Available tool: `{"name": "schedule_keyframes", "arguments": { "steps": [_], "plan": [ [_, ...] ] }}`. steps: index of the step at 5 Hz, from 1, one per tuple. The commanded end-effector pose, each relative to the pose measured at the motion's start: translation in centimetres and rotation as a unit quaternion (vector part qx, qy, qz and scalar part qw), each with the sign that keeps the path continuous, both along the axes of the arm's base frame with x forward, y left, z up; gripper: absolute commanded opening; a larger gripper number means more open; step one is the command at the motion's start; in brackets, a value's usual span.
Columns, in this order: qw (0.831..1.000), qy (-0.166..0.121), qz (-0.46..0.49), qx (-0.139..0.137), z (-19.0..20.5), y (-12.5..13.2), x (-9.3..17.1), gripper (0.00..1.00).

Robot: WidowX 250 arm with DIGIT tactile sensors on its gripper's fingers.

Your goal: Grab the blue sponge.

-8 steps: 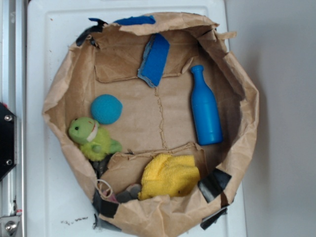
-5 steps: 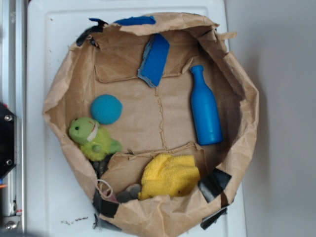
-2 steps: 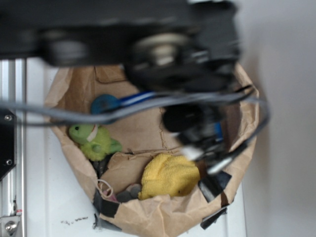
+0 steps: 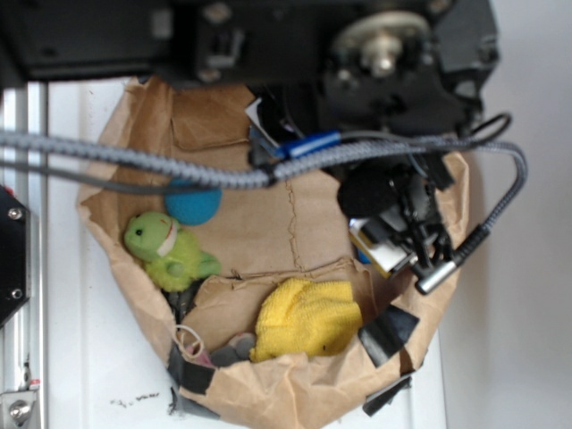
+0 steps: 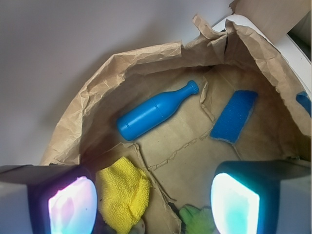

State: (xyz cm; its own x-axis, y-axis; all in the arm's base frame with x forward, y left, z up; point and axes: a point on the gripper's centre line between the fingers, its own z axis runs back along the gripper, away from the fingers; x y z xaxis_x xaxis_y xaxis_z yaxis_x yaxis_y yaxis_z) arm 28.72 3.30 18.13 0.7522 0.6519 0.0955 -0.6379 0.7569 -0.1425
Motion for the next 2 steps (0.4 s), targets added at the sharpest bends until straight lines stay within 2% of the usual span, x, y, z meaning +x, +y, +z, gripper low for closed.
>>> {"name": "schedule_keyframes", "arguments": {
  "steps": [1, 2],
  "plan": [
    [0.999, -0.032, 0.008, 0.005, 1.8, 1.3, -0.1, 1.0],
    [0.997, -0.008, 0.053, 0.06, -0.6, 2.4, -0.8, 1.0]
  ]
}}
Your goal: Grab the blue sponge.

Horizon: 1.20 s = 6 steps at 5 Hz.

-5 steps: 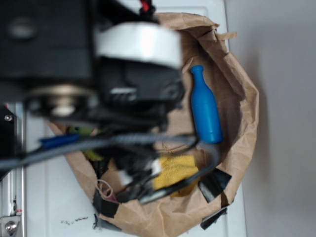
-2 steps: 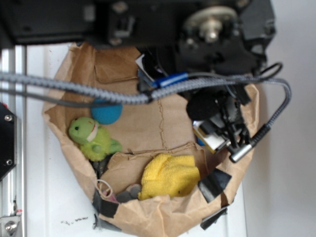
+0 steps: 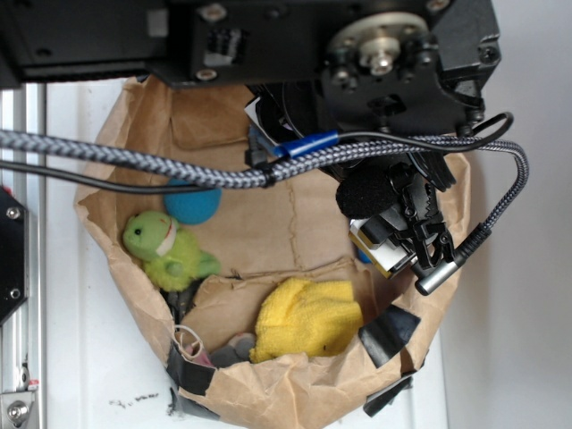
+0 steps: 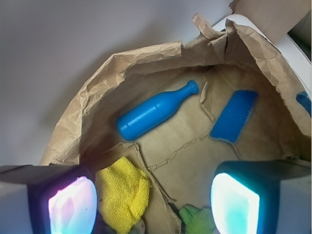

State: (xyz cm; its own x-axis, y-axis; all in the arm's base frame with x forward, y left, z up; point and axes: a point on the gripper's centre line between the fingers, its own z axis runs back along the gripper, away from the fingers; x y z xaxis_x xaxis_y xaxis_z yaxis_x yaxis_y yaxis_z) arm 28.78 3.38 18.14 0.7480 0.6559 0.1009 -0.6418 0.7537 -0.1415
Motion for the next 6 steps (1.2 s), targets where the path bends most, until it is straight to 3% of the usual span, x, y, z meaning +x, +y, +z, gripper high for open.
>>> {"name": "schedule_keyframes", "arguments": {
  "steps": [1, 2, 4, 5, 6],
  "plan": [
    [0.989, -0.004, 0.129, 0.079, -1.7, 2.7, -2.7, 1.0],
    [0.986, 0.011, 0.146, 0.076, -1.7, 2.6, -4.4, 1.0],
    [0.985, 0.015, 0.166, 0.047, -5.0, 3.6, -1.9, 1.0],
    [0.98, 0.026, 0.193, 0.045, -6.9, 3.5, -0.2, 1.0],
    [0.978, 0.02, 0.201, 0.048, -7.2, 4.1, -0.5, 1.0]
  ]
}}
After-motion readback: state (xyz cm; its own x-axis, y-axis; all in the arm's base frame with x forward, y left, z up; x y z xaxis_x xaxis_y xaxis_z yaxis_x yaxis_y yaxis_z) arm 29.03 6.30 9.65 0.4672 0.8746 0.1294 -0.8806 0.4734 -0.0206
